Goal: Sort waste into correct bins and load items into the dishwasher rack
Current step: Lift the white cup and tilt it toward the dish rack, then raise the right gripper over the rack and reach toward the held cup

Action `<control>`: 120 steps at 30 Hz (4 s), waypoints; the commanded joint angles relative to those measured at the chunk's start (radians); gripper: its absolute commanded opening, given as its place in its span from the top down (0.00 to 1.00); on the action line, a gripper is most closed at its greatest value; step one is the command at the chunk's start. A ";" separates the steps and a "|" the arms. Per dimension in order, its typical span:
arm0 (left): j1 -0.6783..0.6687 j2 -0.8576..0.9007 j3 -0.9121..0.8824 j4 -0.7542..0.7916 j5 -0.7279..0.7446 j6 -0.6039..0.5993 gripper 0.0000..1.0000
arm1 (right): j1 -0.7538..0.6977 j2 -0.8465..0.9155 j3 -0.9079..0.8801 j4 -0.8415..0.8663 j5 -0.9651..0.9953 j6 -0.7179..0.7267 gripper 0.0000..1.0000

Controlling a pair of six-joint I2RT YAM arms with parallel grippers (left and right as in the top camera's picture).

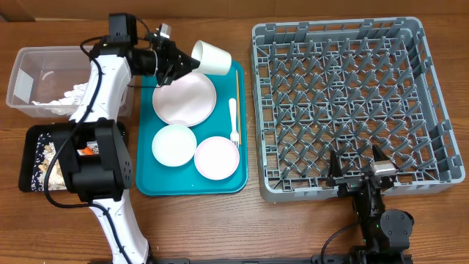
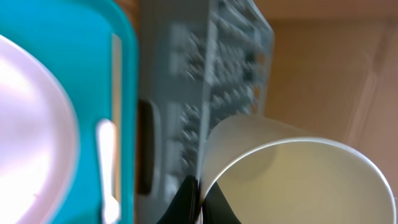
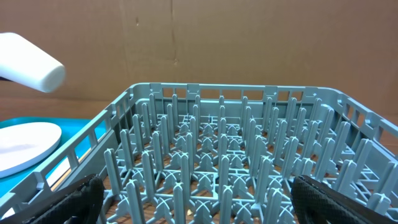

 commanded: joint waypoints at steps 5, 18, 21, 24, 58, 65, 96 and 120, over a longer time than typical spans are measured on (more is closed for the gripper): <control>-0.002 -0.035 0.019 -0.180 0.423 0.411 0.96 | -0.005 -0.008 -0.010 0.005 -0.002 -0.004 0.00; 0.005 -0.035 0.019 -0.326 0.507 0.571 0.96 | -0.005 -0.008 0.018 0.113 -0.370 0.188 0.00; 0.005 -0.035 0.019 -0.326 0.507 0.571 0.96 | -0.005 0.004 0.100 0.054 -0.464 0.318 0.00; 0.005 -0.035 0.019 -0.338 0.507 0.574 0.96 | -0.005 0.059 0.203 -0.006 -0.528 0.373 0.00; -0.161 -0.035 0.019 -0.542 0.508 0.776 0.96 | -0.005 1.284 0.777 0.342 -1.418 0.581 0.00; -0.200 -0.035 0.019 -0.546 0.509 0.776 0.96 | -0.005 1.288 0.774 0.339 -1.272 0.581 0.01; -0.299 -0.035 0.019 -0.557 0.473 0.784 0.96 | 0.059 1.394 0.774 0.435 -1.118 0.461 0.00; -0.304 -0.035 0.019 -0.505 0.508 0.783 0.96 | 0.060 1.394 0.774 0.436 -1.115 0.469 0.11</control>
